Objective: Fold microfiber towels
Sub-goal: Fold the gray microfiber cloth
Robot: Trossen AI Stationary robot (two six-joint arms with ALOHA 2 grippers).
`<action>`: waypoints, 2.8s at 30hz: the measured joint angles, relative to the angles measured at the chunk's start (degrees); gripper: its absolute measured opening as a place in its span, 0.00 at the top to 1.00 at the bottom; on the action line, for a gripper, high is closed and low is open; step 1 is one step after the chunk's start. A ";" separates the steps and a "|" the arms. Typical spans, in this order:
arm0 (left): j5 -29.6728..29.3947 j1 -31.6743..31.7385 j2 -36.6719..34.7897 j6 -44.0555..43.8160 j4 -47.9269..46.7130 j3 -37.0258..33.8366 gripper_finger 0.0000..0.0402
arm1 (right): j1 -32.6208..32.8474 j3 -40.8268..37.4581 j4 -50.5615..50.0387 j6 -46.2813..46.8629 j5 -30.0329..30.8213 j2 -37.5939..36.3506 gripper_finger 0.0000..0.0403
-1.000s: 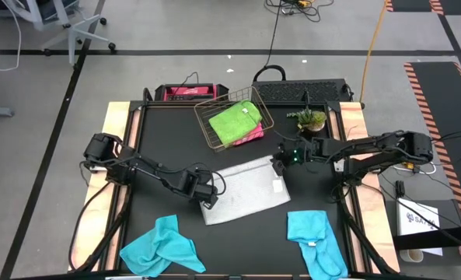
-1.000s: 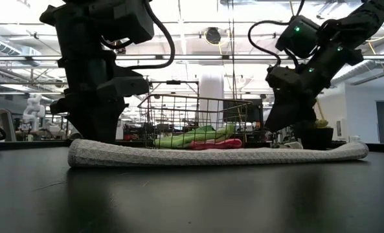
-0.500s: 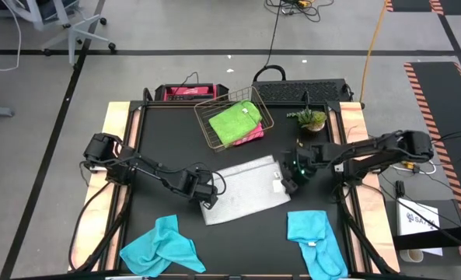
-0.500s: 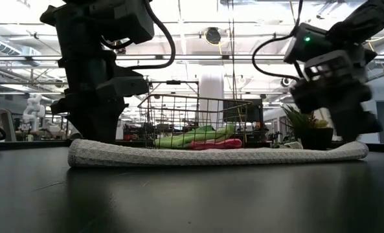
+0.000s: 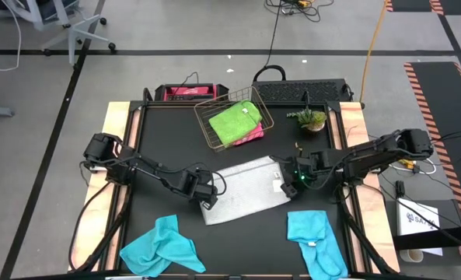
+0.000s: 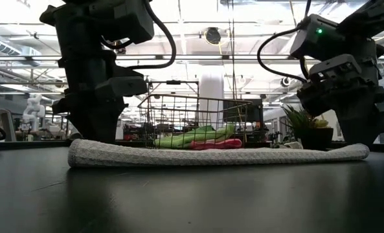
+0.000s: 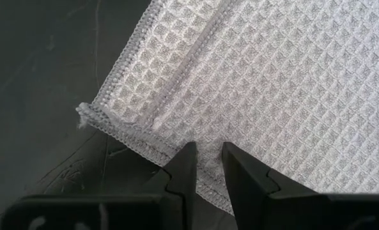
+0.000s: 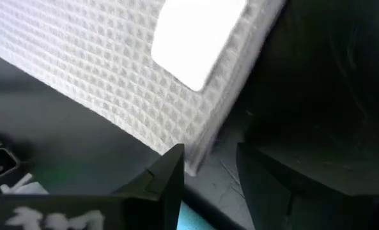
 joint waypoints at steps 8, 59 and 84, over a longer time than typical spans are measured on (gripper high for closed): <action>-0.13 0.00 0.00 0.03 -0.04 0.00 0.80 | 1.22 -4.65 11.78 5.54 1.30 -0.08 0.67; -4.46 -9.54 -13.66 1.51 -4.63 0.07 0.97 | 4.11 -9.91 33.78 14.35 4.06 0.02 1.00; -8.13 -9.31 -13.73 -0.86 -13.00 0.15 0.99 | 4.09 12.07 11.25 3.54 10.10 3.93 1.00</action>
